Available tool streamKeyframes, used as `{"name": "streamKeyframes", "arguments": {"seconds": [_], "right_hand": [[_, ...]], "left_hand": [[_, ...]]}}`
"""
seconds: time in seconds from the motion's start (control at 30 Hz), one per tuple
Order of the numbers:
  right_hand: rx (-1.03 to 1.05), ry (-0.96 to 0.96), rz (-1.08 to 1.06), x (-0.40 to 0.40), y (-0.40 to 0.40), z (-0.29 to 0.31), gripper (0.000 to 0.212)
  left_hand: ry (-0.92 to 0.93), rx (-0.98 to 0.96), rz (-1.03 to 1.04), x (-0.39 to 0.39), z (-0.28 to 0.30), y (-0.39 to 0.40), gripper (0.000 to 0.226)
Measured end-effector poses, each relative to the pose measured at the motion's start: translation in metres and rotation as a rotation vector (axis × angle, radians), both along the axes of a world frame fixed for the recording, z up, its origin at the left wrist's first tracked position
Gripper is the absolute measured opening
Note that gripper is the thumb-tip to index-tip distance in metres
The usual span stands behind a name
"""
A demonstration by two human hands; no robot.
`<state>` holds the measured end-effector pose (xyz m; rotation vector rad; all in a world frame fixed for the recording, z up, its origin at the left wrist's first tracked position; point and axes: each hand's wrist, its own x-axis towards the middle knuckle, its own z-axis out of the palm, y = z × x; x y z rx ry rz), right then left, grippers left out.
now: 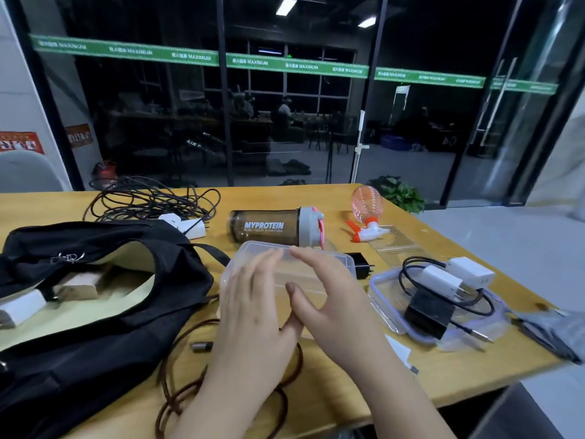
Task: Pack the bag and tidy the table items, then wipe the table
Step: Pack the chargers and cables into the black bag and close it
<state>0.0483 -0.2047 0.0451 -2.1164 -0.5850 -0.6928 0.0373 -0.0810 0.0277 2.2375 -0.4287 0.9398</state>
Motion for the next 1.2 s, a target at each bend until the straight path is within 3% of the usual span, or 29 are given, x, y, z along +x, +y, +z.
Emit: {"name": "streamKeyframes", "arguments": {"seconds": [0.27,0.57,0.7,1.03,1.2], "right_hand": [[0.005,0.042,-0.103,0.000,-0.042,-0.005,0.042],[0.062,0.137,-0.270,0.001,-0.092,-0.007,0.028],[0.066,0.210,-0.341,0.001,-0.114,-0.014,0.028],[-0.172,0.315,-0.432,0.001,-0.147,-0.025,0.035],[-0.195,0.314,-0.411,0.001,-0.153,-0.030,0.040]], "left_hand": [[0.005,0.141,-0.065,-0.006,-0.007,-0.043,0.092],[0.040,0.406,-0.156,-0.002,-0.020,-0.064,0.082],[0.046,0.475,-0.201,0.001,-0.021,-0.069,0.056],[0.277,0.689,-0.423,0.006,-0.009,-0.080,0.057],[0.378,0.743,-0.401,0.007,-0.010,-0.087,0.062]]}}
